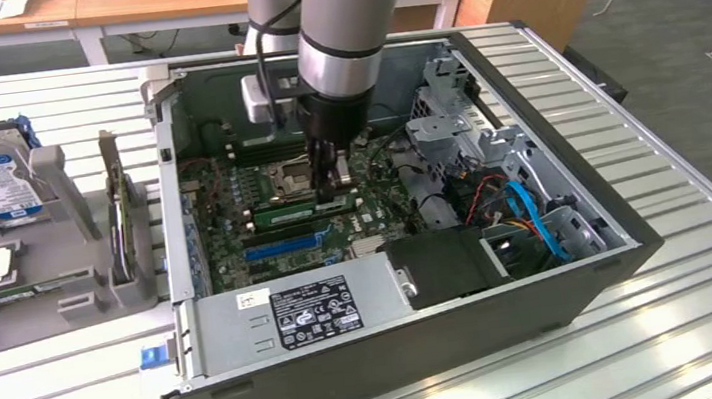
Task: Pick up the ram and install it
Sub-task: 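Insert the ram into the slot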
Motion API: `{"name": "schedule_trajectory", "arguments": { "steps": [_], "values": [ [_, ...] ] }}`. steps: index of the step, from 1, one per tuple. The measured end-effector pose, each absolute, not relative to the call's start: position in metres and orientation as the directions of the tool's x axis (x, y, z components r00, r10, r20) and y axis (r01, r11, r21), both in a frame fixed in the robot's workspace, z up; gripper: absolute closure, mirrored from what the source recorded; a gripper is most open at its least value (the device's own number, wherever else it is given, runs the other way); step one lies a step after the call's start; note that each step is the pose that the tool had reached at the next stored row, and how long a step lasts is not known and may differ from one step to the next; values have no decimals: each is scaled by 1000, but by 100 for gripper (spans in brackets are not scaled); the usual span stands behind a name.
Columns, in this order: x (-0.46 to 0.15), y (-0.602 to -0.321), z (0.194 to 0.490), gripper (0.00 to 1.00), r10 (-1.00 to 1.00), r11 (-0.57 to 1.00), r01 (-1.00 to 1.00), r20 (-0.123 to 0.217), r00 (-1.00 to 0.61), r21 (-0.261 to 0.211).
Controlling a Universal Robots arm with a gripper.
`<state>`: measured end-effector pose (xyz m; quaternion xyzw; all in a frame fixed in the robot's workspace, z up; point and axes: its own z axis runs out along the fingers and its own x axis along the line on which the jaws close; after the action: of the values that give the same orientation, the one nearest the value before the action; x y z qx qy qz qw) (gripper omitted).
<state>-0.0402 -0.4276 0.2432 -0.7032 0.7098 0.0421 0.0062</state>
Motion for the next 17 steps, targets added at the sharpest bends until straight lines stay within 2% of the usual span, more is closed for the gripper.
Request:
{"name": "schedule_trajectory", "arguments": {
  "steps": [17],
  "values": [
    [-40,-428,279,69,-998,8,-999,-68,-11,51]
  ]
}}
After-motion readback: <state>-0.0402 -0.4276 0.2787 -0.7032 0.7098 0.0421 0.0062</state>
